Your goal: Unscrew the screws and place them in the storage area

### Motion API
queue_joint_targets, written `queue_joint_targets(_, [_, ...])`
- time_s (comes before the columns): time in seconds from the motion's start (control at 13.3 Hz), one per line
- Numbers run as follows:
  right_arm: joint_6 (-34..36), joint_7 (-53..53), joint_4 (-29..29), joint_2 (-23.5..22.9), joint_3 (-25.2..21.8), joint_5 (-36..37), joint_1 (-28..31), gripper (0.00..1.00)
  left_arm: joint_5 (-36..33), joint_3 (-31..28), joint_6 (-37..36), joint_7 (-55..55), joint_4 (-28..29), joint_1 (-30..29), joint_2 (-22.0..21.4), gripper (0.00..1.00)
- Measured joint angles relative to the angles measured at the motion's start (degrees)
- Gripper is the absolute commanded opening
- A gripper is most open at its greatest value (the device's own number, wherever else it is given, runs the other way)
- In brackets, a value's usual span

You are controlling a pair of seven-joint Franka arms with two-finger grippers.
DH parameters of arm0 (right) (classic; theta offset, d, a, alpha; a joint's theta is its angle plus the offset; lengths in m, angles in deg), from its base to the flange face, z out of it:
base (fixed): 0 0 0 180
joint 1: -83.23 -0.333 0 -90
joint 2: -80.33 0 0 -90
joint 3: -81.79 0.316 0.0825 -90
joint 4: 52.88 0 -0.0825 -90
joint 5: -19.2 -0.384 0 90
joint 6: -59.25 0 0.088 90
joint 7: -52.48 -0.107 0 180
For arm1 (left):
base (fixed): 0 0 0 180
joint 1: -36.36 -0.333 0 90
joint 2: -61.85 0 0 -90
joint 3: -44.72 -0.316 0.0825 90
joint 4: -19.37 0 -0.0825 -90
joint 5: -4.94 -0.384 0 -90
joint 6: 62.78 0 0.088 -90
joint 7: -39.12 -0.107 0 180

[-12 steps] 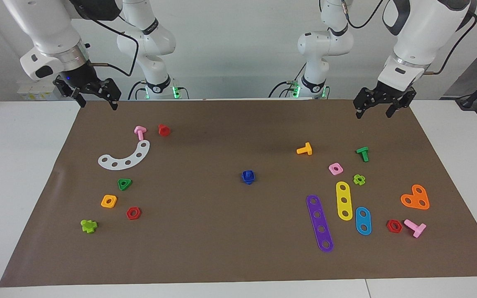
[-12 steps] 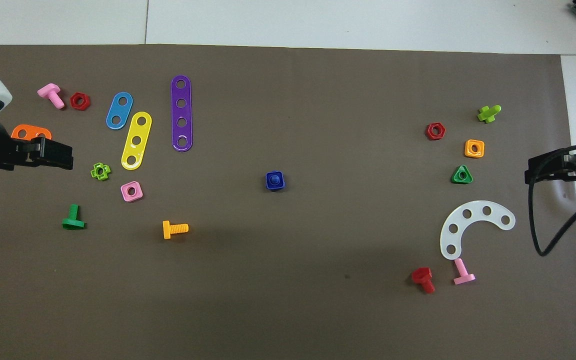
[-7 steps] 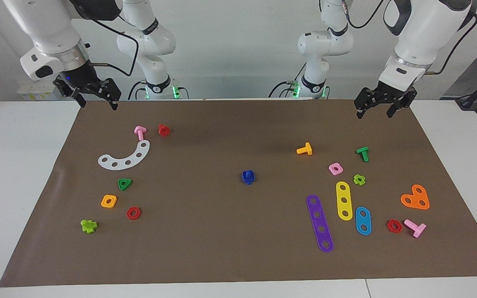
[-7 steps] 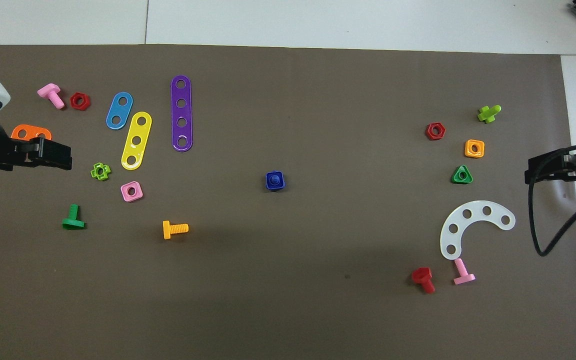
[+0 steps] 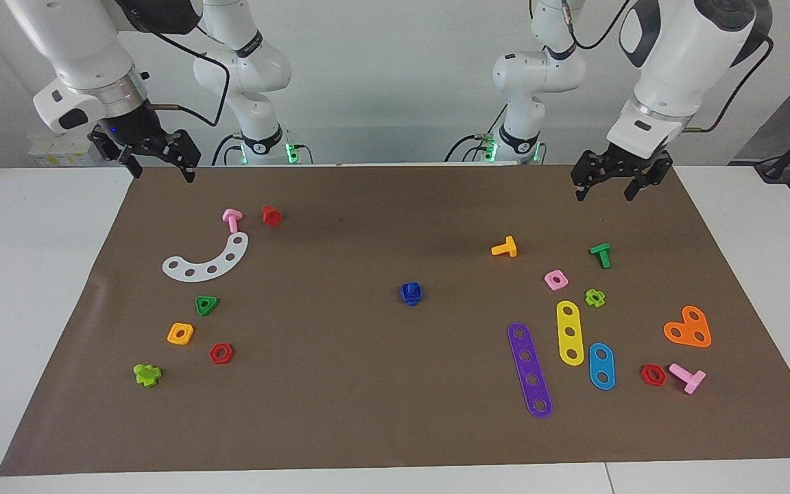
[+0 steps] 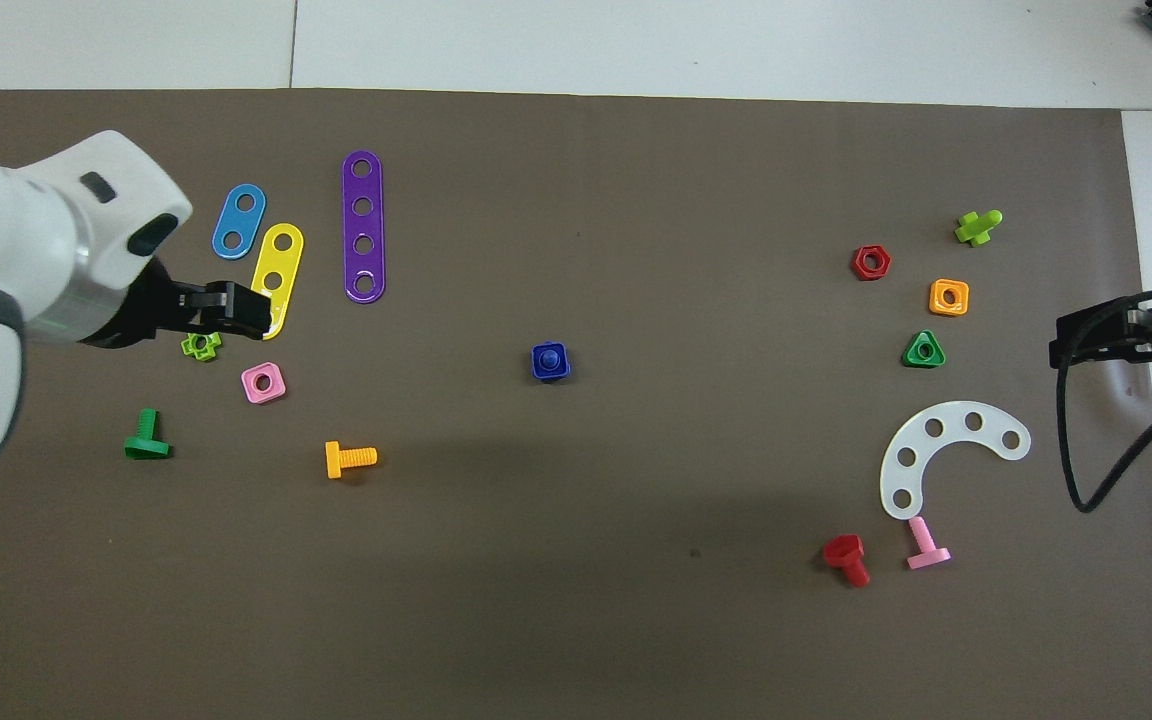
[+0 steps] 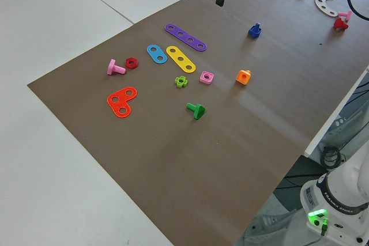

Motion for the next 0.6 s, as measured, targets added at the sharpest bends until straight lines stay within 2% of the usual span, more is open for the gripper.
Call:
queue_joint_targets(0.3, [0.0, 0.0, 0.0, 0.0, 0.0, 0.0, 0.0, 1.0, 0.0, 0.1, 9.0, 9.7, -0.3, 8.0, 7.7, 0.95])
queue_joint_targets(0.45, [0.0, 0.0, 0.0, 0.0, 0.0, 0.0, 0.0, 1.0, 0.0, 0.1, 10.3, 13.5, -1.3, 10.8, 10.6, 0.95])
queue_joint_targets(0.6, [0.0, 0.0, 0.0, 0.0, 0.0, 0.0, 0.0, 1.0, 0.0, 0.0, 11.1, 18.1, -4.8, 13.7, 14.9, 0.95])
